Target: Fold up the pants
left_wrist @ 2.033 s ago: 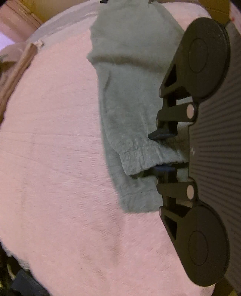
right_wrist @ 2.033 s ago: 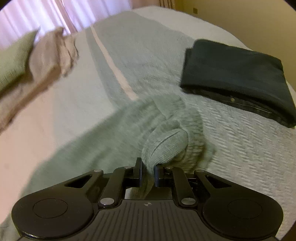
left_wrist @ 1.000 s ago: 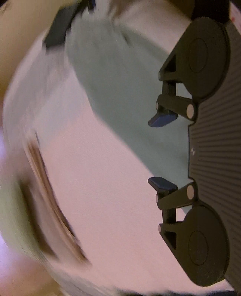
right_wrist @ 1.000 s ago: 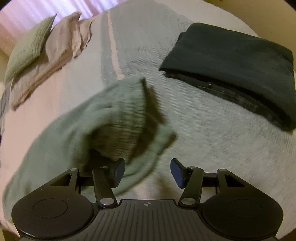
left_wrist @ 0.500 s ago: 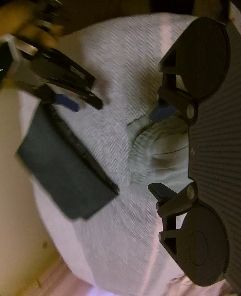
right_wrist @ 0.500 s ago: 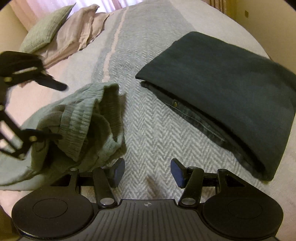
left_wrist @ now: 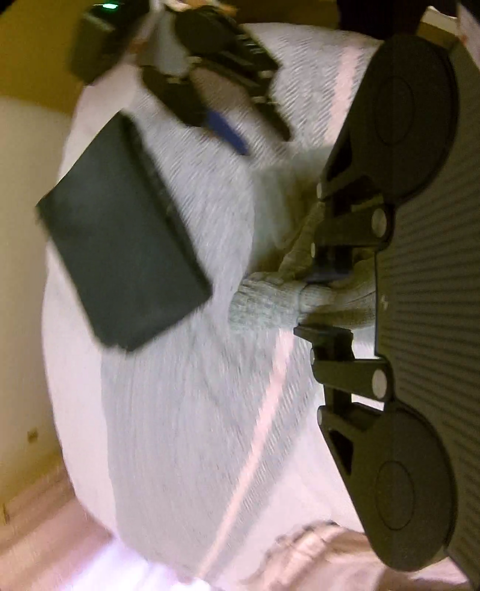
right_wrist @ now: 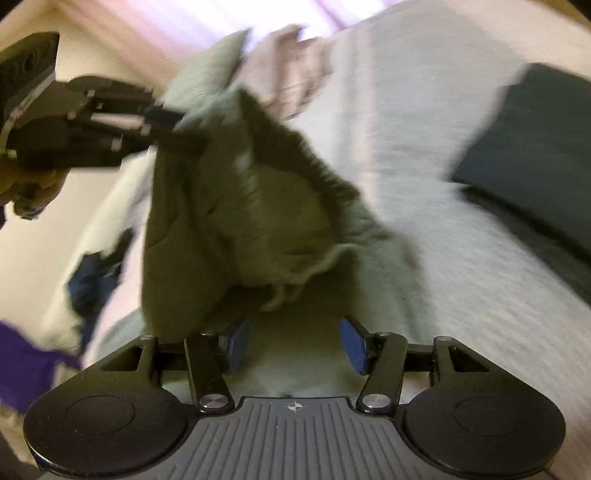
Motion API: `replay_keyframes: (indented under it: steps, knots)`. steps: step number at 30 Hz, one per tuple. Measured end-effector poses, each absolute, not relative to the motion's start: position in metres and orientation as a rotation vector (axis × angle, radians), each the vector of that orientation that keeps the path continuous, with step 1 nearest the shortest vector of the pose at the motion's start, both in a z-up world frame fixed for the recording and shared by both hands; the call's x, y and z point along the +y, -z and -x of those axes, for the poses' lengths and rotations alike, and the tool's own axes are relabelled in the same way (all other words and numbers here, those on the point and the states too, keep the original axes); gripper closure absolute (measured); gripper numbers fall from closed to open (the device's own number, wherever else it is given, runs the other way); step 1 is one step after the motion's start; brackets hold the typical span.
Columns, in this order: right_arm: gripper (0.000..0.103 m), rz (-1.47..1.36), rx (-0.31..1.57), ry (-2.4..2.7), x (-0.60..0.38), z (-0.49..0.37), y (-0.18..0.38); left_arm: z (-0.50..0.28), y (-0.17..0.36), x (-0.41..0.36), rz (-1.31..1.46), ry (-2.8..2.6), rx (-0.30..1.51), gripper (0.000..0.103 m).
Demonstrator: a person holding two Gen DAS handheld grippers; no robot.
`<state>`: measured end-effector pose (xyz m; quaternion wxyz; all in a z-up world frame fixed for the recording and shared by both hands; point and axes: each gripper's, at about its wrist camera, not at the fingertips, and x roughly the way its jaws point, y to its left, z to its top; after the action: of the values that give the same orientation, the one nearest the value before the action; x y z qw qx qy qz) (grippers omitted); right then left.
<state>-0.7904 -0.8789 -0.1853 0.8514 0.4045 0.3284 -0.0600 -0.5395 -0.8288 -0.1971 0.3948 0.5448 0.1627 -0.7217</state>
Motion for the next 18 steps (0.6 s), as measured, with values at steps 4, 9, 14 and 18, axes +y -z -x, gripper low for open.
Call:
replay_keyframes:
  steps: [4,9,14,18]
  knots:
    - [0.051,-0.849,0.720,-0.040,-0.879,0.736,0.205,0.515,0.175,-0.830,-1.261,1.799,0.456,0.085]
    - [0.051,-0.732,0.596,0.258,-0.914,0.727,0.211,0.504,0.172,-0.824,-1.162,1.780,0.508,0.085]
    - [0.051,-0.795,0.614,0.315,-0.925,0.729,0.229,0.502,0.185,-0.819,-1.134,1.780,0.515,0.085]
    - [0.051,-0.863,0.584,0.368,-0.920,0.758,0.224,0.513,0.202,-0.817,-1.141,1.794,0.459,0.085]
